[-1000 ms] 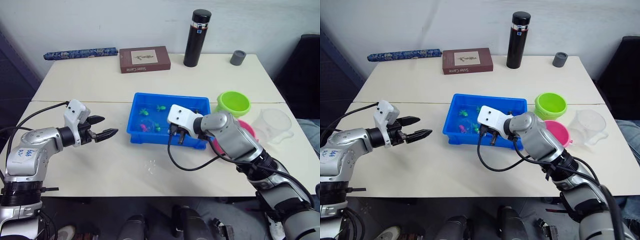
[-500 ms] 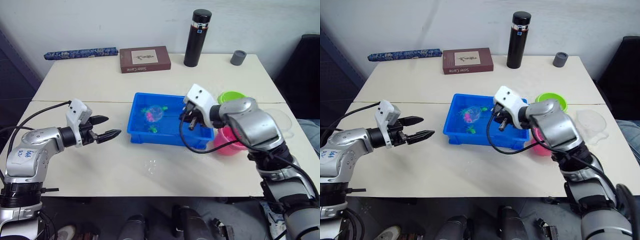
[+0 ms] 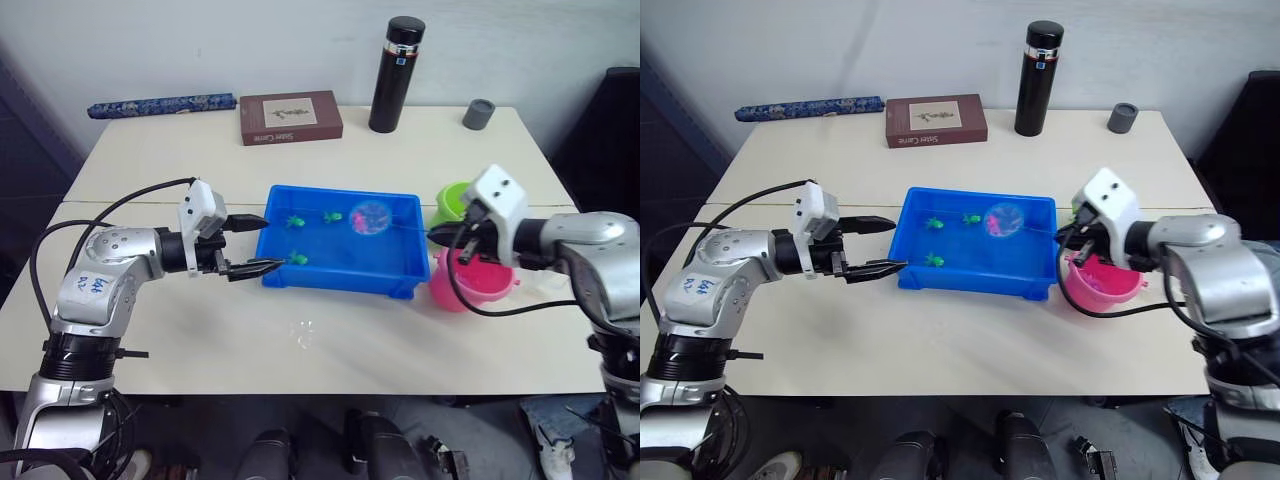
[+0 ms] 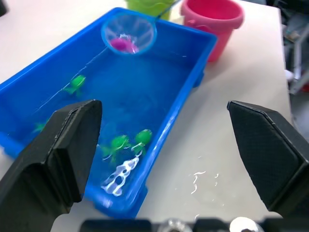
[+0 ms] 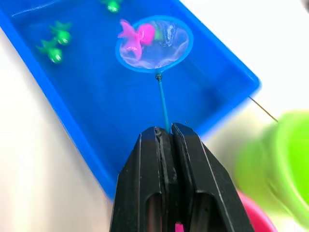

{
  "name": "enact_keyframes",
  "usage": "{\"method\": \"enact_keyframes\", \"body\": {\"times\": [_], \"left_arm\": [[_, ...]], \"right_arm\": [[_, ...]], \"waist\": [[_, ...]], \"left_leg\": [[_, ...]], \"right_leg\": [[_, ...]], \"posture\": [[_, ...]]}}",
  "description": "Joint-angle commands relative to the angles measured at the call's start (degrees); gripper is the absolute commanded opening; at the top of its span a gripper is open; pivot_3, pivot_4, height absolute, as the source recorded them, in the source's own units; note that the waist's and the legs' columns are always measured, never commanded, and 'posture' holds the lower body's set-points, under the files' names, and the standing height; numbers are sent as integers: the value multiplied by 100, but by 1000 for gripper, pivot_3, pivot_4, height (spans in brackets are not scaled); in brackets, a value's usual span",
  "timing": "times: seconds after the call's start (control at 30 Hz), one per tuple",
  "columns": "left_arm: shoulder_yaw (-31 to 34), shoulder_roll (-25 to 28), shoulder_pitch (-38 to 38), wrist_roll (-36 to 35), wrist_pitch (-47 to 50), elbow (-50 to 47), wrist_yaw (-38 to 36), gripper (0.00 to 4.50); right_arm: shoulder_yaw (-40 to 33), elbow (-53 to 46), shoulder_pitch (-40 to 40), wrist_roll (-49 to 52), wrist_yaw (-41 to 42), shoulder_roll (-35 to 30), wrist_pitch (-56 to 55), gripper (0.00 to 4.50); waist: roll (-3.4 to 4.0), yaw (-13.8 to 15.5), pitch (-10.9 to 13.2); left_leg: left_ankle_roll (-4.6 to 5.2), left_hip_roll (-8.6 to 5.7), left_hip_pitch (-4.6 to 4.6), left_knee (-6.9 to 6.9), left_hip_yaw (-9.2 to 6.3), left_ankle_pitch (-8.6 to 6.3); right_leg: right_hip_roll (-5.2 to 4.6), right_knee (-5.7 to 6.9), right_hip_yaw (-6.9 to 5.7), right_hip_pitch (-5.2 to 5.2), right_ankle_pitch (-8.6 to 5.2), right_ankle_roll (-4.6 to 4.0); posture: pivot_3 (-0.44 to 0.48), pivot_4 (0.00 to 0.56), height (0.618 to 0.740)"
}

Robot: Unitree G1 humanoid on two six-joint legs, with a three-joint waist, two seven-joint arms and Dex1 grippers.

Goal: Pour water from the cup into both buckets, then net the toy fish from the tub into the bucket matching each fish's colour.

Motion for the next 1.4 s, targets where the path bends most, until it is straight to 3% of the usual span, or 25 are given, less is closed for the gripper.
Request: {"method": "enact_keyframes", "body": {"times": [0.03,0.3,0.53,0.77,0.93,1.4], "left_arm": [[49,15,-135,-37,-263,-2,-233,4473],[35,-53,-159,50,-506,279,-372,4473],[-53,-157,-369,181,-726,678,-453,4473],[-131,-237,-499,249,-890,950,-535,4473],[-142,-281,-562,296,-953,1079,-599,4473],[-116,-338,-560,336,-968,1112,-625,4473]], "right_arm": [[-949,-514,443,326,168,-454,-15,0],[-2584,-901,2123,110,74,-965,-425,0],[-3300,-987,3466,-593,-391,-317,-2406,0],[-3615,-754,4550,-1034,-611,329,-4127,0],[-3775,-547,4976,-1097,-758,635,-4772,0],[-3455,1029,5306,-3192,-2243,340,-8683,0]], "waist": [[0,10,0],[1,105,0],[0,162,0],[0,163,0],[1,161,-1],[1,147,-1]], "left_leg": [[-1,1,2,-2,1,1],[-1,0,11,2,-3,2],[-1,-2,18,5,4,2],[-1,-4,21,9,11,3],[-1,-2,26,10,14,3],[-2,-1,34,11,23,4]], "right_leg": [[1,1,1,0,0,0],[-1,-10,1,15,1,2],[3,-13,6,20,1,3],[7,7,10,23,4,7],[13,11,15,25,4,7],[18,12,27,25,2,5]], "posture": [[0,150,740],[0,150,740],[0,150,740],[0,150,740],[0,150,740],[0,150,740]]}}
